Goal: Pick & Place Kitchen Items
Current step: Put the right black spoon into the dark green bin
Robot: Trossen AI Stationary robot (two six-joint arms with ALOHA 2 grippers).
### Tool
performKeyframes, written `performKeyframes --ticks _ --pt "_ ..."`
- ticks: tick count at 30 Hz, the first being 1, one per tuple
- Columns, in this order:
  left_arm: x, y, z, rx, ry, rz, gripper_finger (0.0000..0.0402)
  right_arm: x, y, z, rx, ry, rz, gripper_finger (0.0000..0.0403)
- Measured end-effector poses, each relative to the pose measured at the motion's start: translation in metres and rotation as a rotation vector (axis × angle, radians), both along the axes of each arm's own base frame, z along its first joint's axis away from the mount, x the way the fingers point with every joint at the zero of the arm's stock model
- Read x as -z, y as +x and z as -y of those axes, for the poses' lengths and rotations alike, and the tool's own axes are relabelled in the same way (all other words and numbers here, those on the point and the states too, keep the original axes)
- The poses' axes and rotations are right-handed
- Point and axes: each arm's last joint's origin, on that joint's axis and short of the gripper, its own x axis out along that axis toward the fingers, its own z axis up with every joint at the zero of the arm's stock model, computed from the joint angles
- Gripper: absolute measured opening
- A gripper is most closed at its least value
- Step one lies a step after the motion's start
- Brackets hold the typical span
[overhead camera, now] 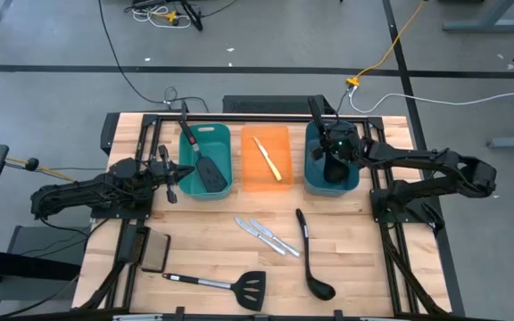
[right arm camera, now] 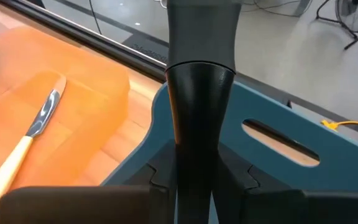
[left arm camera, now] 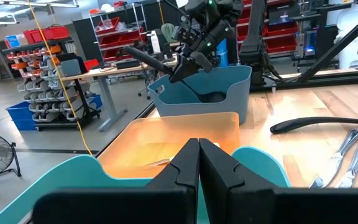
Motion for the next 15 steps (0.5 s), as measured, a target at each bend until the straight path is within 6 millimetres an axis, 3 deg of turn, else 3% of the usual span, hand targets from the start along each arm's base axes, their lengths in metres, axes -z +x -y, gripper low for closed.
performKeyframes --ticks 15 --pt "0.000 0.000 0.000 0.000 0.000 -0.001 0.0018 0.027 0.002 0.012 0.034 0.106 -0.082 0.0075"
